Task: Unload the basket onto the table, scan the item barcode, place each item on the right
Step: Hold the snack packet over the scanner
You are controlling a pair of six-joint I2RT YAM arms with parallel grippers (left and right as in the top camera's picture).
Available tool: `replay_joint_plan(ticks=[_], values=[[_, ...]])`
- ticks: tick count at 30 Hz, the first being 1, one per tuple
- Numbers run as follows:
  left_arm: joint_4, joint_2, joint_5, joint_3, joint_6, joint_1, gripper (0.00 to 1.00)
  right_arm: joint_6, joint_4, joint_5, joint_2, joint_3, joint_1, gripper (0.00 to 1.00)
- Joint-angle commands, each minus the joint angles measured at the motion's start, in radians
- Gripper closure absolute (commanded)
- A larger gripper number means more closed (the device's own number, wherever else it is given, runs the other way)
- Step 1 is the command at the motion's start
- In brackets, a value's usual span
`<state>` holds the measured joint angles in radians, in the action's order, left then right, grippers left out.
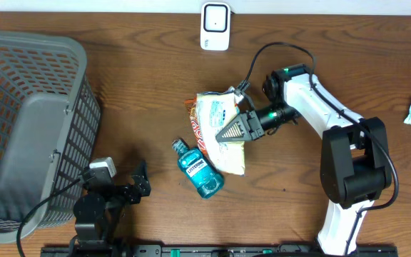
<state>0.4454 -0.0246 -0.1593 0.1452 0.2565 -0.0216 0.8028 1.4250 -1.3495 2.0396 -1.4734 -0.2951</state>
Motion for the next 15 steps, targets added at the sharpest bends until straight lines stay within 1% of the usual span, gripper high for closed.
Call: replay_joint_plan(ticks=[1,2,4,5,8,11,15], values=[[0.016,-0.001,-0.012,-0.014,-0.013,-0.002,0.02,-0.281,-0.238,0.084,0.005,-0.04,0.002,0.98],[0.016,-0.001,-0.012,-0.014,-0.013,-0.002,0.02,-0.415,-0.336,0.17,0.005,-0.053,0.002,0.98],[0.016,-0.001,-0.012,-0.014,-0.013,-0.002,0.02,-0.673,-0.476,0.404,0.004,-0.084,-0.009,0.98],[0.016,-0.001,-0.012,-0.014,-0.013,-0.002,0.02,-0.739,-0.514,0.509,0.004,-0.107,-0.019,0.98],[0.016,-0.001,-0.012,-0.014,-0.013,-0.002,0.02,-0.76,-0.567,0.594,0.004,-0.181,-0.046,0.99],[0.016,-0.001,-0.012,-0.014,-0.013,-0.002,0.02,-0.843,-0.643,0.697,0.005,-0.253,-0.067,0.99],[0.016,-0.001,-0.012,-0.014,-0.013,-0.002,0.02,-0.923,-0.784,0.876,0.014,-0.295,-0.087,0.99]])
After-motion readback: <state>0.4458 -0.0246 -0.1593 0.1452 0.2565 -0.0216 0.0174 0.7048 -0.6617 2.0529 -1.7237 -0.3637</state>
